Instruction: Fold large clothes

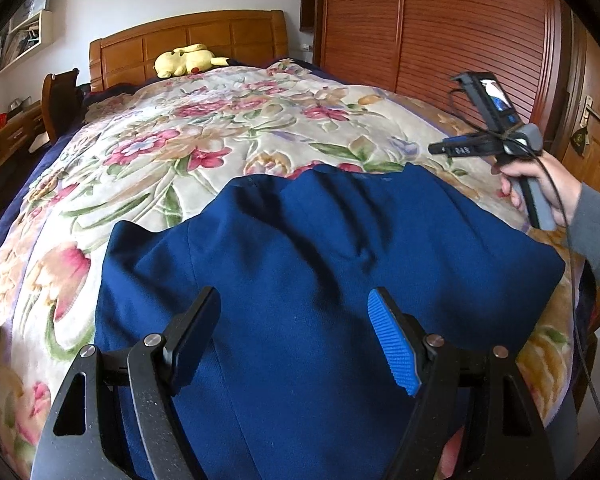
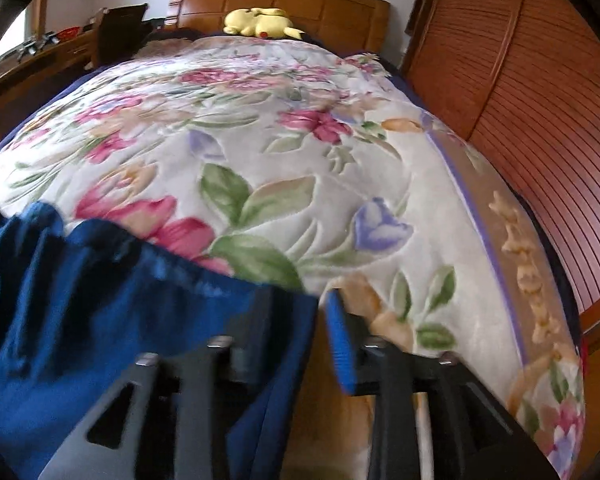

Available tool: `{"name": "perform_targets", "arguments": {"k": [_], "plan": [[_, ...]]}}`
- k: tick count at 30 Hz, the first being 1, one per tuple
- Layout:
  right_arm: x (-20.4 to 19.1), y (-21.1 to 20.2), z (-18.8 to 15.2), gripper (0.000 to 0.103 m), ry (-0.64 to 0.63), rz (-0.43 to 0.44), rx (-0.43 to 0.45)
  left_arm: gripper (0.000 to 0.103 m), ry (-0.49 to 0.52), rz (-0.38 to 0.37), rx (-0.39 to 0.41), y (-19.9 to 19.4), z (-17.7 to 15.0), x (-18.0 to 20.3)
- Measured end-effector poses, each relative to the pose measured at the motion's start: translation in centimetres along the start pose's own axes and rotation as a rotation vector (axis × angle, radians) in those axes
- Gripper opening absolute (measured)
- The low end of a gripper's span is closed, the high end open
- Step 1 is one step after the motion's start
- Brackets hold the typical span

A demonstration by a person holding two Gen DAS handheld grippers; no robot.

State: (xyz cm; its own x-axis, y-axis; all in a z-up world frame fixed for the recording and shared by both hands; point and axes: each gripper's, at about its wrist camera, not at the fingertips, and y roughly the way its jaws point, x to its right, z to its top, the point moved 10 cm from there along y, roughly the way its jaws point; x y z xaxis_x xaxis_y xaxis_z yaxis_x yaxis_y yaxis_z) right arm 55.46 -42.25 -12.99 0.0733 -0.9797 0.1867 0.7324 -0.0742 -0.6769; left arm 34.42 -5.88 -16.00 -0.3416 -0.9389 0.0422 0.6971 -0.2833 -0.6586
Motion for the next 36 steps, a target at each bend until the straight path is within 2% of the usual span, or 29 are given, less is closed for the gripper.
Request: {"name": "perform_targets", "arguments": {"k": [4,6,9,13,16,19,26,31,34,36], "plan": [[-0.8,-3.0,-2.2,0.051,-0.021,0.029,-0.006,0.077,0.002,-0.005,0.005,-0.4,-0.1,0.1],[-1.4,-4.5,-3.9,0.051,-0.028,0.023,-0.018,0.077,0.007,-0.005,0.005,-0.5,-0.1,0.2],[-2.5,-6.3,-5.9,0.051,-0.026,0.073,-0.041,0.077,0.008,-0.008,0.008,-0.7,-0.2,0.4],[-2.6,-9.3,-7.3,0.051,-0.016,0.066,0.003,0.077,0.013,-0.014,0.01,-0.9,-0.4,0.7],[-3.6,-11.2,-8.9,0.051,-0.013,0.124,-0.003,0.077,0.015,-0.014,0.01,-1.0,-0.5,0.8],[-4.2,-13.2,-10.6,0.051,-0.04,0.129,0.009,0.077,0.015,-0.019,0.011,-1.2,-0.6,0.9],[-5.3,-16.8,-13.9,0.051,-0.039,0.202,0.023,0.077,0.01,-0.026,0.014,-2.5,-2.3,1.9],[-5.0,-17.6,-16.0,0.051,-0.043,0.192,0.002,0.077,0.007,-0.046,0.013,-4.1,-4.4,2.8],[-4.4,-17.8,-17.1,0.051,-0.006,0.147,-0.029,0.077,0.015,-0.033,0.005,-4.7,-5.5,3.0],[-4.3,-17.8,-17.8,0.051,0.016,0.15,-0.031,0.077,0.009,-0.026,0.003,-4.9,-6.1,2.8]]}}
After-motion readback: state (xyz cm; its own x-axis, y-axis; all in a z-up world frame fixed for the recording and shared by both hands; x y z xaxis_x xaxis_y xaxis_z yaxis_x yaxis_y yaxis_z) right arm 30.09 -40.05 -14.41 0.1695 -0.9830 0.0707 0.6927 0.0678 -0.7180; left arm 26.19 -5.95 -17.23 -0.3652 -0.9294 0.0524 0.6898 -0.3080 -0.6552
